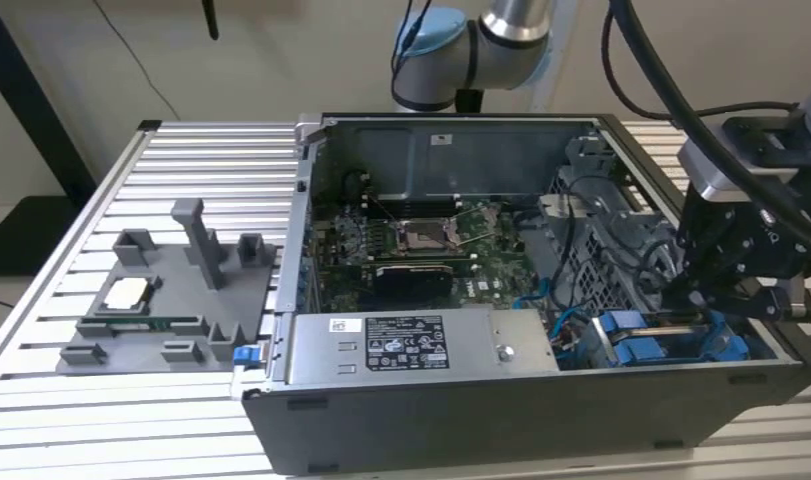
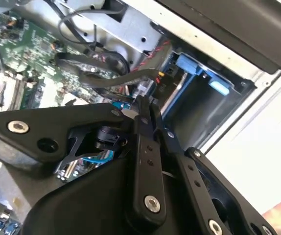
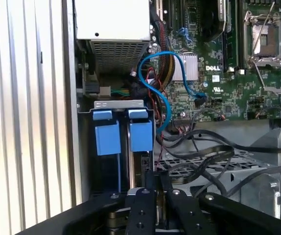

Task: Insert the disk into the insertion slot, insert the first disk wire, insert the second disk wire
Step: 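Insert the second disk wire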

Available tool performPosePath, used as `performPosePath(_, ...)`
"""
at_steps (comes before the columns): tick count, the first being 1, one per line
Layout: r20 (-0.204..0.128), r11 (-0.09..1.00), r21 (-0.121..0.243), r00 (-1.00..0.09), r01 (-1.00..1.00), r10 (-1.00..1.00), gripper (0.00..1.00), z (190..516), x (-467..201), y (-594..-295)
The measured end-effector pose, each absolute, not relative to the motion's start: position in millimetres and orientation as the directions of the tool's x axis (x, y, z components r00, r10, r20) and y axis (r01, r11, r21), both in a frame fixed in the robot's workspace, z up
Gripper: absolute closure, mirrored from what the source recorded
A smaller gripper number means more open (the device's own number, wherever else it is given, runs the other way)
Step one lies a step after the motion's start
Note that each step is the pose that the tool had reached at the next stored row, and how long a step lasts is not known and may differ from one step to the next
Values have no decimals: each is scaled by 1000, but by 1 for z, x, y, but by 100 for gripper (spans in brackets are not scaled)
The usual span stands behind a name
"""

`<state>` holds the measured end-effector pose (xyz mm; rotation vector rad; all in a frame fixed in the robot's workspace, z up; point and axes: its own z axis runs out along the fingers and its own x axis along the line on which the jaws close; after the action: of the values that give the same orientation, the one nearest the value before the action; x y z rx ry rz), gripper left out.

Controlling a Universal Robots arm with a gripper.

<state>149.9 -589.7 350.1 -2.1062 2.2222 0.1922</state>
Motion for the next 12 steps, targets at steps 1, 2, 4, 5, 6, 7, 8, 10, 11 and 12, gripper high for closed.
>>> performPosePath(1, -126, 51, 39, -56, -998, -991, 85, 350, 150, -589)
performPosePath(2, -114, 52, 39, -56, -998, -992, 85, 350, 150, -588)
performPosePath(4, -108, 52, 39, -56, -998, -993, 85, 349, 150, -585)
performPosePath(5, -108, 52, 39, -56, -998, -993, 85, 349, 150, -583)
performPosePath(6, -106, 52, 39, -56, -998, -993, 85, 349, 151, -582)
performPosePath(7, -106, 52, 39, -56, -998, -993, 85, 349, 151, -582)
performPosePath(8, -106, 52, 39, -56, -998, -993, 85, 349, 151, -582)
performPosePath(10, -114, 52, 40, -56, -998, -992, 85, 352, 151, -582)
performPosePath(11, -119, 51, 40, -56, -998, -991, 85, 353, 151, -582)
performPosePath(12, -127, 51, 40, -56, -998, -990, 85, 354, 151, -582)
